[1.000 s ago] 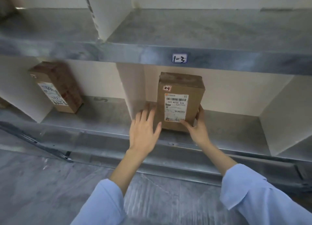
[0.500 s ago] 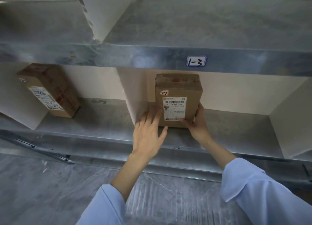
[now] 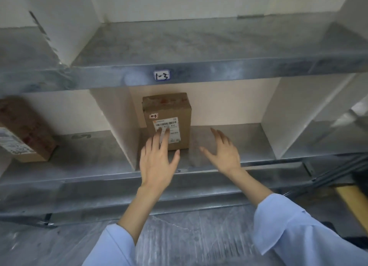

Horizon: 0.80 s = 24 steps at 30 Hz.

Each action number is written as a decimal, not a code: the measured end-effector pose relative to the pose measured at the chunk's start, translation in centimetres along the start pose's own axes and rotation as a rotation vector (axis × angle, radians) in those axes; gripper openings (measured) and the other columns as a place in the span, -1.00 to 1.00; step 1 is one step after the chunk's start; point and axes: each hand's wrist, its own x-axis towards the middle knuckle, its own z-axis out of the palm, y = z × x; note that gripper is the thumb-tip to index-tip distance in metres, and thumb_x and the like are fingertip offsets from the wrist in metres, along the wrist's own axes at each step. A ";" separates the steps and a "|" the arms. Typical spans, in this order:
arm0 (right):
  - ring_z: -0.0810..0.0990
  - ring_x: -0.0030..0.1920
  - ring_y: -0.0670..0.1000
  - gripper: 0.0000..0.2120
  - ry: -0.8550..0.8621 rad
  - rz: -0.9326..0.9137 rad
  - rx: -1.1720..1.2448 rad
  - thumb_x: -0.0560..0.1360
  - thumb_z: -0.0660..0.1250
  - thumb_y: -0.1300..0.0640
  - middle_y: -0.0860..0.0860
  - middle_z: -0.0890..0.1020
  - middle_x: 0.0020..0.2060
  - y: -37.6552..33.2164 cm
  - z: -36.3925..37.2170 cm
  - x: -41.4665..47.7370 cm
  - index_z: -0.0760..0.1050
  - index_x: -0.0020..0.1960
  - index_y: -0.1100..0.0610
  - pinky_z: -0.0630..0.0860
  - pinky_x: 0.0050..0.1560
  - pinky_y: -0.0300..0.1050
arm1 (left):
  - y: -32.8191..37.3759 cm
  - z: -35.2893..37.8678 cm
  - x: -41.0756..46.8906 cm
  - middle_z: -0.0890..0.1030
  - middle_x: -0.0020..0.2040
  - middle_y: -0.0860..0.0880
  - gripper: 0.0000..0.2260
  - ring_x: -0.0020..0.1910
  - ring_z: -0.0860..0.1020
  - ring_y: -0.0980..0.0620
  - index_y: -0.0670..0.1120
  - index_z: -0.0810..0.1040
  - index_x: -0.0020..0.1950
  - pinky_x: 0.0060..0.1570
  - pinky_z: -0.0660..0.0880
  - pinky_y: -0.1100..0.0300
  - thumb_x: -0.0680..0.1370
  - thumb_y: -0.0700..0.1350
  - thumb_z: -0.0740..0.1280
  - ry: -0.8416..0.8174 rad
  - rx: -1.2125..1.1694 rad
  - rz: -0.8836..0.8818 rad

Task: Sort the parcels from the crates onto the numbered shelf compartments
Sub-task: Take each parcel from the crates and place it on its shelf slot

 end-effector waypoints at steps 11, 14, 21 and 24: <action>0.15 0.54 0.09 -0.29 0.065 0.175 -0.223 0.57 -0.02 -0.39 -0.06 0.10 0.60 9.6 -12.5 -12.3 -0.04 0.61 -0.12 0.20 0.44 0.10 | 16.0 -0.5 -4.8 0.18 0.59 -0.05 -0.40 0.50 0.22 -0.11 0.03 0.13 0.60 0.37 0.21 0.01 0.61 0.22 0.14 -0.059 -0.016 0.321; 0.15 0.53 0.09 -0.32 0.122 0.237 -0.217 0.58 0.00 -0.36 -0.04 0.14 0.59 13.1 -16.8 -16.9 -0.01 0.61 -0.11 0.21 0.42 0.10 | 22.0 -0.7 -7.2 0.15 0.60 -0.02 -0.40 0.51 0.20 -0.09 0.05 0.12 0.60 0.40 0.15 0.04 0.61 0.23 0.14 -0.071 -0.064 0.400; 0.14 0.54 0.07 -0.36 0.295 0.381 -0.228 0.60 0.04 -0.31 -0.04 0.17 0.58 21.0 -26.5 -27.0 0.04 0.61 -0.11 0.22 0.43 0.10 | 36.9 -1.3 -12.6 0.11 0.61 0.02 -0.40 0.53 0.14 -0.04 0.09 0.07 0.61 0.44 0.09 0.05 0.61 0.25 0.09 -0.081 -0.190 0.604; 0.11 0.55 0.06 -0.36 0.365 0.437 -0.215 0.61 0.05 -0.31 -0.05 0.16 0.58 23.8 -30.2 -31.0 0.03 0.61 -0.12 0.21 0.44 0.16 | 43.2 -1.9 -14.9 0.15 0.59 0.00 -0.41 0.52 0.17 -0.06 0.06 0.11 0.60 0.42 0.12 0.04 0.62 0.24 0.10 -0.077 -0.237 0.711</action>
